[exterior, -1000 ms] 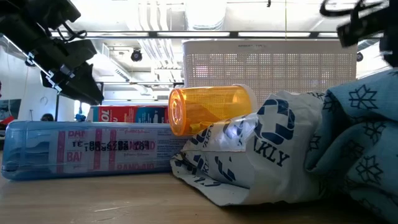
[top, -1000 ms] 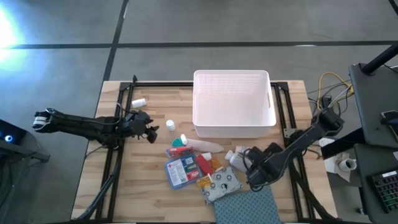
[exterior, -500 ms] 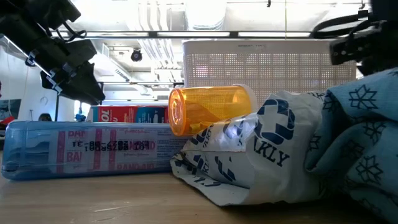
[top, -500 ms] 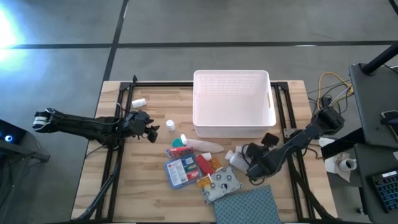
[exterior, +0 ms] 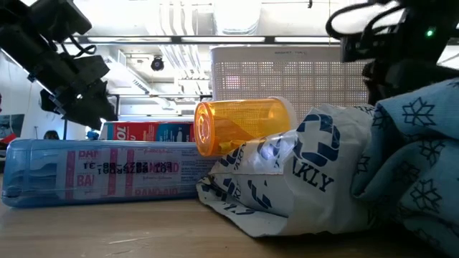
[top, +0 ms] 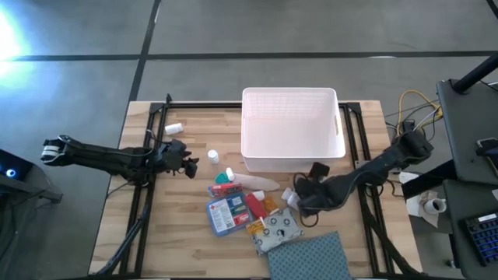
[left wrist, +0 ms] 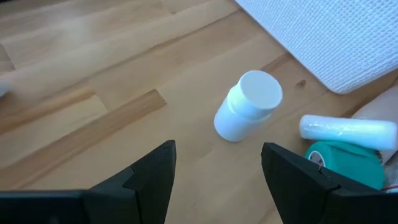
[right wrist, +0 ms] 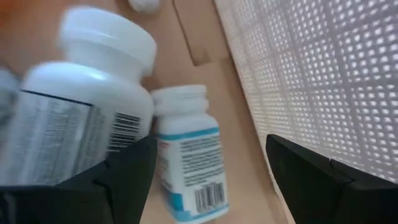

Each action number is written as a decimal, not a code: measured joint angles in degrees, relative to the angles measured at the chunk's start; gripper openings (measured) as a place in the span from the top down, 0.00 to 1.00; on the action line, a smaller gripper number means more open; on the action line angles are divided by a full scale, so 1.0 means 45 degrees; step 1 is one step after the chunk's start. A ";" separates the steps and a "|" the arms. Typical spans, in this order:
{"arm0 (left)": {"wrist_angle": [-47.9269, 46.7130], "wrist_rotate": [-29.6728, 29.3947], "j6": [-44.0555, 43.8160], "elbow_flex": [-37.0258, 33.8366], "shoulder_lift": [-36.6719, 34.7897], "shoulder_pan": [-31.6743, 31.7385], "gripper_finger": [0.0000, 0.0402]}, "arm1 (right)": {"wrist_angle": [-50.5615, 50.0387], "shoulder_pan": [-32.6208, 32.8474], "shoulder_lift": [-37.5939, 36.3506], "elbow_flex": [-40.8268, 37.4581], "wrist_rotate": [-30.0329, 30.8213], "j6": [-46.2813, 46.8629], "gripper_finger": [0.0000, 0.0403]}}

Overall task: Pick & place medical supplies in basket/bin
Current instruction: Put the white pill bottle into the white bin

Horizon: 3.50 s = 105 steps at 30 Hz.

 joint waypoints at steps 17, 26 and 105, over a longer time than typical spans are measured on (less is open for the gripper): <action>0.0076 0.0130 -0.0246 -0.0063 0.0002 0.0000 0.46 | 0.1034 -0.0502 0.0013 -0.0903 -0.2324 0.0469 0.28; 0.0063 0.0126 -0.0242 -0.0063 0.0000 0.0000 0.46 | 0.1456 -0.0584 0.0013 -0.0978 -0.2137 0.0763 0.29; 0.1991 0.1920 0.0007 -0.0053 0.0000 0.0000 0.46 | -0.2034 -0.8050 -0.1088 0.8341 -0.0353 -0.5357 0.18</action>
